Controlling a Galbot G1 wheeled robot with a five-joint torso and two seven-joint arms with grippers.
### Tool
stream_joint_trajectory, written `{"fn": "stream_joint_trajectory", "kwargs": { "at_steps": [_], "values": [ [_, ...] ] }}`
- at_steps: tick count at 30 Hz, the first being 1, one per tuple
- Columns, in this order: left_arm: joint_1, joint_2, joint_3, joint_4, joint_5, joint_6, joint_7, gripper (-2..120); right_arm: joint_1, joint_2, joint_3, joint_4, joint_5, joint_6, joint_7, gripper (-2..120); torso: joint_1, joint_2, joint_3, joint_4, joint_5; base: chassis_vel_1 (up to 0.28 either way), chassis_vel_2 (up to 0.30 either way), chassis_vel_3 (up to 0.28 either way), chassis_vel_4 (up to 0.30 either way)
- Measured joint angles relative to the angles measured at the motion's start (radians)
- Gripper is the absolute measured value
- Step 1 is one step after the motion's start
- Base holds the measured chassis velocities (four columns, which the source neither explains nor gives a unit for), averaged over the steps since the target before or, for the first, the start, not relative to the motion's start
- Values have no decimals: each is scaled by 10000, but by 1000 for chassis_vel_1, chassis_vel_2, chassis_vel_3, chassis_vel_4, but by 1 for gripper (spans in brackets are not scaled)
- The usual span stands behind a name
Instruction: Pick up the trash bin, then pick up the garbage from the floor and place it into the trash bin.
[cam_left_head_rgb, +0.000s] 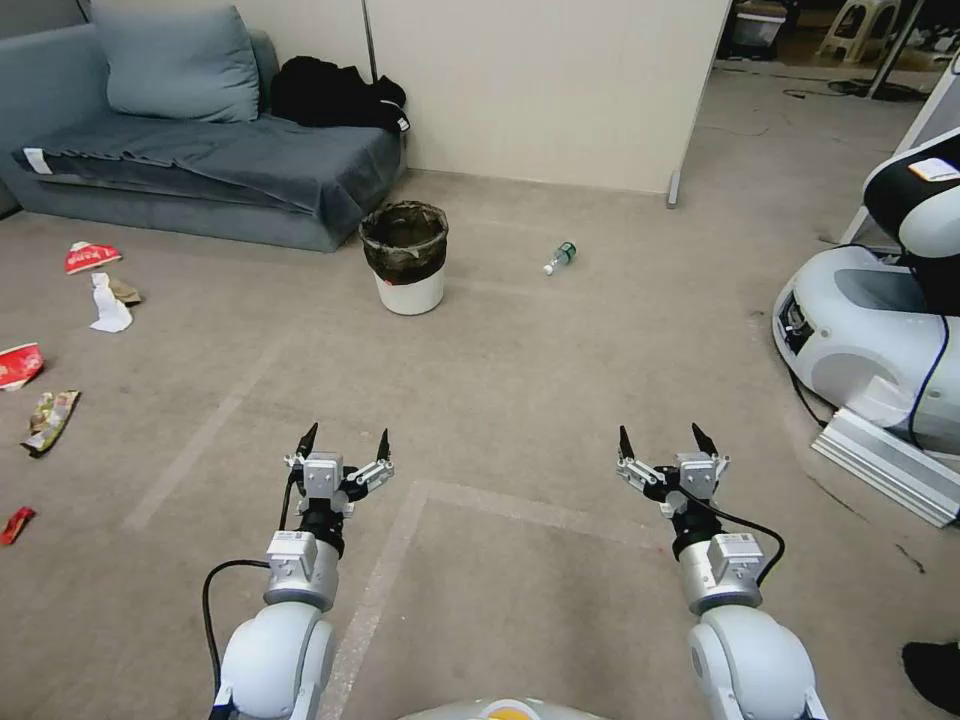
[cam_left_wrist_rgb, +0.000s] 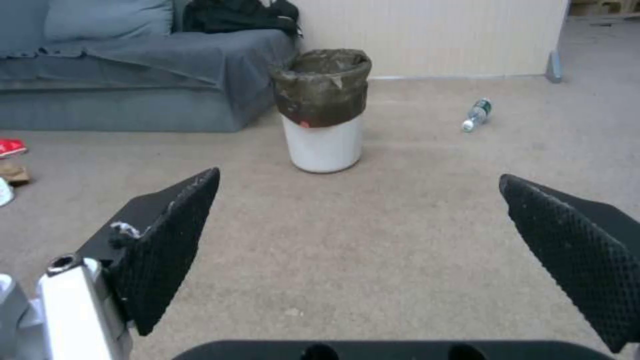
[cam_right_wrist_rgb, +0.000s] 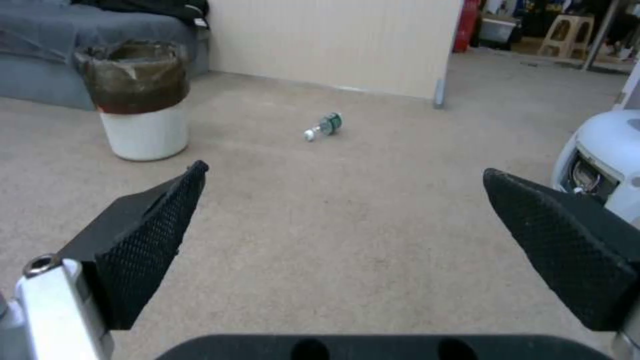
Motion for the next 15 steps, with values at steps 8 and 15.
{"fn": "stream_joint_trajectory", "kwargs": {
  "at_steps": [8, 15],
  "values": [
    [0, 0, 0, 0, 0, 0, 0, 100, 0, 0, 0, 0, 0, 0, 0, 100, 0, 0, 0, 0, 0, 0, 0, 0, 0],
    [30, -4, 2, -69, 4, 18, -16, 100, -39, 8, -13, 64, -27, -6, 0, 100, 0, 0, 0, 0, 0, 0, 0, 0, 0]
  ]
}}
